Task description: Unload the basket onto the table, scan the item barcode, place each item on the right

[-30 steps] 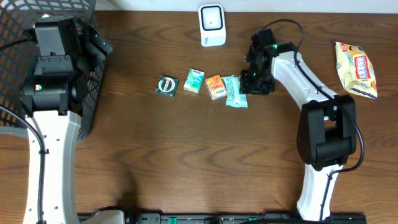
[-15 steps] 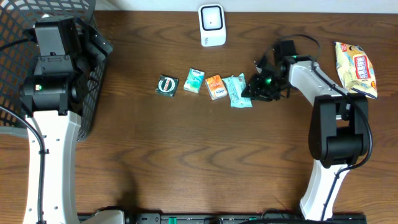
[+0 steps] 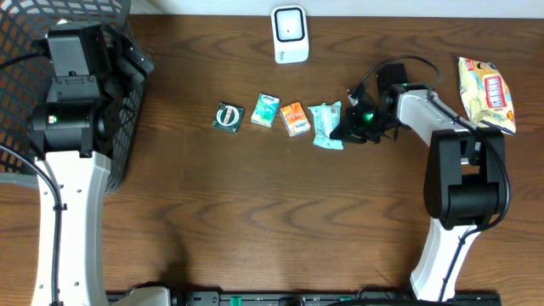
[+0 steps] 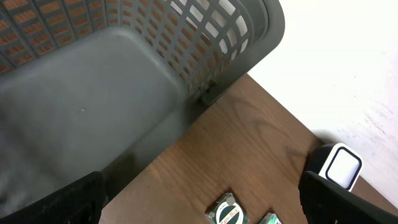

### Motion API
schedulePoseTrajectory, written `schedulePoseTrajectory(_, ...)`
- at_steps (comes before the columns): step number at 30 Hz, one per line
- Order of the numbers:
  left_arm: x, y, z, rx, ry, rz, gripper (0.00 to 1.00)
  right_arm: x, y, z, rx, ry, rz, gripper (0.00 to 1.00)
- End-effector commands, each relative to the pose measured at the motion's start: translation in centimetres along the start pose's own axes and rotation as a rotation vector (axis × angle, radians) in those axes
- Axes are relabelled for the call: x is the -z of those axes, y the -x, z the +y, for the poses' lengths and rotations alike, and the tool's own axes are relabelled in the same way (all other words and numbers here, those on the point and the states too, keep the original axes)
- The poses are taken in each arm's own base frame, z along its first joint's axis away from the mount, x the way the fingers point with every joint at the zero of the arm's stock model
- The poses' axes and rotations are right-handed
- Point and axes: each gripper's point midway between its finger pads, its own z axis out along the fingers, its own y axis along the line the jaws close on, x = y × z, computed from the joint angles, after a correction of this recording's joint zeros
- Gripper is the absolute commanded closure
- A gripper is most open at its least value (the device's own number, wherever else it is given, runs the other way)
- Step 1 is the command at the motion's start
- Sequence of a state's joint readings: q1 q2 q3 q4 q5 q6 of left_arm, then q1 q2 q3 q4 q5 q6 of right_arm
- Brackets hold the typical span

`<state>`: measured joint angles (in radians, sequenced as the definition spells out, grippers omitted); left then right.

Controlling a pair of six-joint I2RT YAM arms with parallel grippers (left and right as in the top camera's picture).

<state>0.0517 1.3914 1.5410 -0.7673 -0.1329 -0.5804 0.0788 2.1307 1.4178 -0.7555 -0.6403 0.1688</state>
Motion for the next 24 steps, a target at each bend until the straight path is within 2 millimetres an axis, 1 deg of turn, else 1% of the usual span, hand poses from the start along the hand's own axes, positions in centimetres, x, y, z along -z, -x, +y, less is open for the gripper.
schedulePoseTrajectory(1, 0.2, 0.2, 0.2, 0.015, 0.002, -0.006, 0.02, 3.0, 2.0, -0.5, -0.011, -0.067, -0.068, 0.99)
schedulePoseTrajectory(4, 0.2, 0.2, 0.2, 0.016, 0.002, -0.006, 0.02, 5.4, 2.7, 0.0, 0.026, -0.162, -0.103, 0.99)
schedulePoseTrajectory(7, 0.2, 0.2, 0.2, 0.016, 0.002, -0.006, 0.02, 7.4, 3.1, -0.3, 0.068, -0.342, -0.144, 0.99)
schedulePoseTrajectory(11, 0.2, 0.2, 0.2, 0.016, 0.002, -0.006, 0.03, 10.2, 3.1, -2.5, 0.091, -0.768, -0.222, 0.99)
schedulePoseTrajectory(12, 0.2, 0.2, 0.2, 0.015, 0.002, -0.006, 0.02, 10.9, 3.0, -2.9, 0.092, -0.872, -0.243, 0.99)
schedulePoseTrajectory(14, 0.2, 0.2, 0.2, 0.016, 0.002, -0.006, 0.02, 11.6, 2.9, -3.0, 0.119, -1.031, -0.274, 0.99)
schedulePoseTrajectory(18, 0.2, 0.2, 0.2, 0.016, 0.002, -0.006, 0.02, 11.5, 2.5, -2.4, 0.218, -1.234, -0.298, 0.99)
schedulePoseTrajectory(21, 0.2, 0.2, 0.2, 0.016, 0.002, -0.006, 0.02, 10.1, 2.0, -2.1, 0.278, -1.300, -0.275, 0.99)
schedulePoseTrajectory(24, 0.2, 0.2, 0.2, 0.016, 0.002, -0.006, 0.02, 8.6, 1.5, -2.3, 0.315, -1.334, -0.239, 0.99)
